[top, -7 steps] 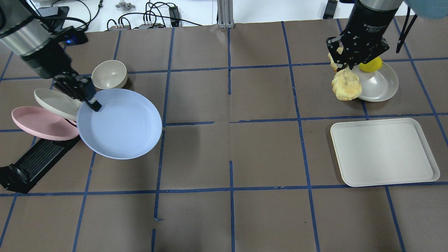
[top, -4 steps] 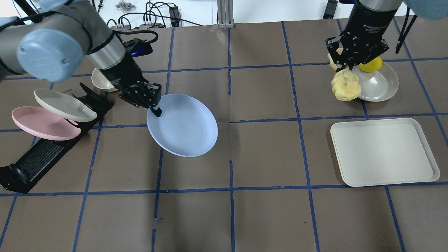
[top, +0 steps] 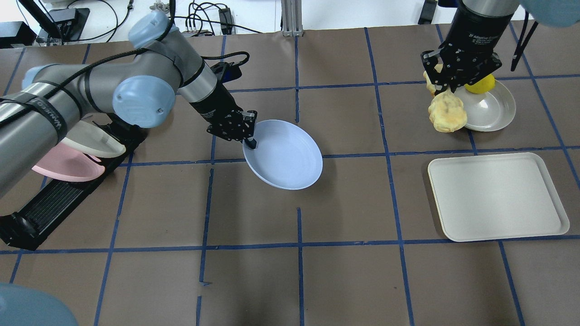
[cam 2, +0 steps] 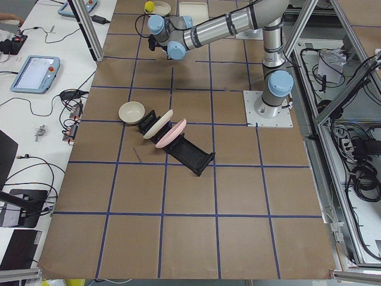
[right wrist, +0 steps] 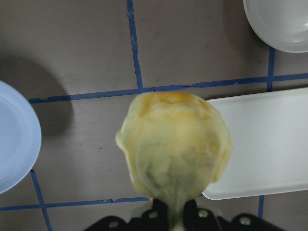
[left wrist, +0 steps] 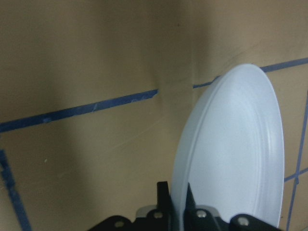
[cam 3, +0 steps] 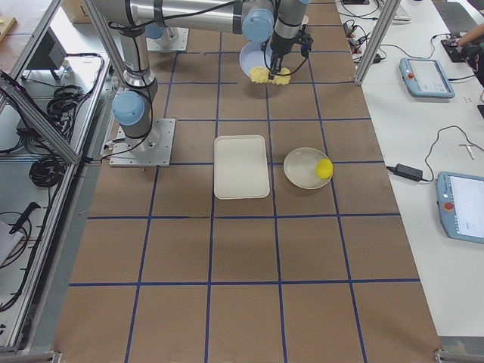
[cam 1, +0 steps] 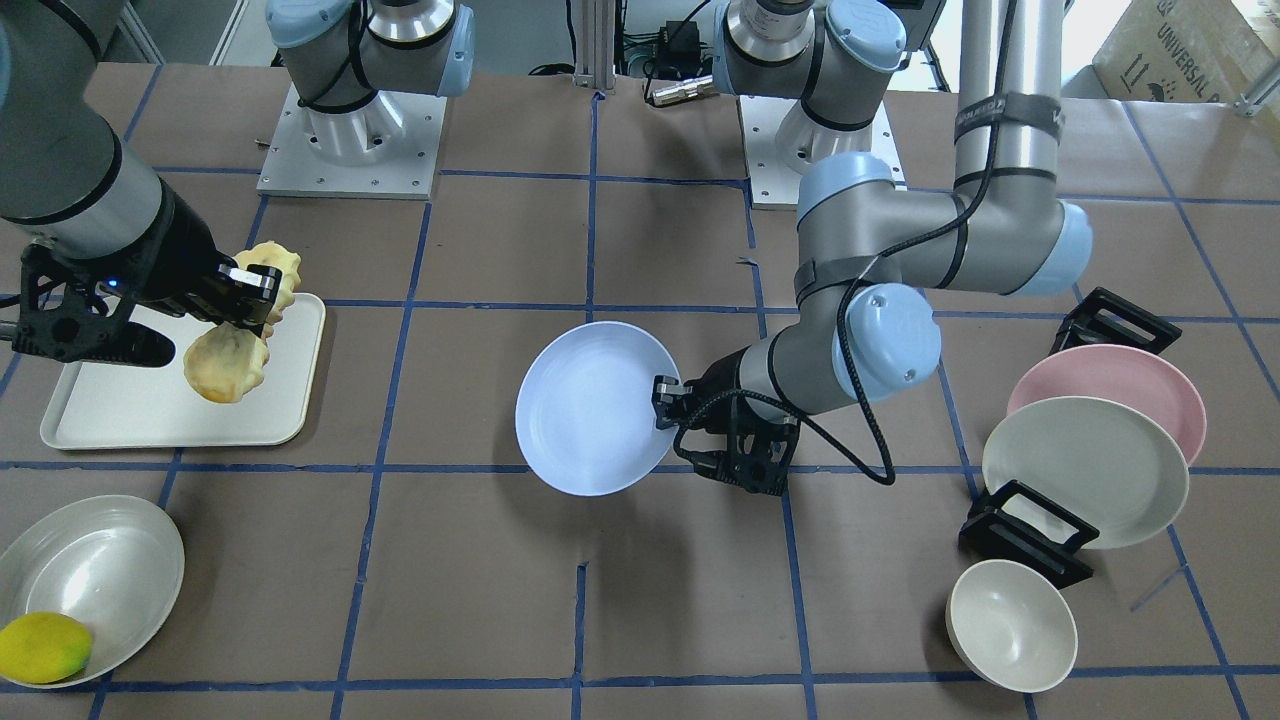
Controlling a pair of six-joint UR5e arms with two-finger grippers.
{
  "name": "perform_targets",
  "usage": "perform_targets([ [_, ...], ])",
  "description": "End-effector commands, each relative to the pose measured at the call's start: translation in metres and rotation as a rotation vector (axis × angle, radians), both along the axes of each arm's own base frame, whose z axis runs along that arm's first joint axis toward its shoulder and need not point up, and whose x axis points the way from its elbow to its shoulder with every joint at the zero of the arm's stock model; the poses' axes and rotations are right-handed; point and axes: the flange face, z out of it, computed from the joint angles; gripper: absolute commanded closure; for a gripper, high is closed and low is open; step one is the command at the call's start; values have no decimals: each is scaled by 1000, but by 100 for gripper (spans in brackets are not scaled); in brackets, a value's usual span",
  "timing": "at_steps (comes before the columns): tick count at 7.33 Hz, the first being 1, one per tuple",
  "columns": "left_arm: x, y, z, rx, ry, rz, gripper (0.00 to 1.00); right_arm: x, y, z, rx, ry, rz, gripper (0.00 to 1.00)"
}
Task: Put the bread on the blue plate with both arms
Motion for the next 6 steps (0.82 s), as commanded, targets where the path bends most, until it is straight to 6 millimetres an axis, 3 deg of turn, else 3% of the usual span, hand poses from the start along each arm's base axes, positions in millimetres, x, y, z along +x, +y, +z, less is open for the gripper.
perform_targets([
  [1,-8,-13,-36,19,4,52,36,0,1,-1,2,0,-3,87],
  [2,-2,-15,-20,-8,2,64,1,1,3,-5,12,-1,-11,87],
  [3,6,-22,4,-40,-9,75,0,19,7,-11,26,13,-74,87],
  [4,22,-12,43,-49,-141,48,0,65,4,-23,7,30,-73,87],
  [5,42,15,96,-55,-275,-4,0,121,-4,-47,-27,48,-105,87],
  [6,59,37,136,-82,-329,-16,0,174,-7,-76,-39,70,-126,87],
])
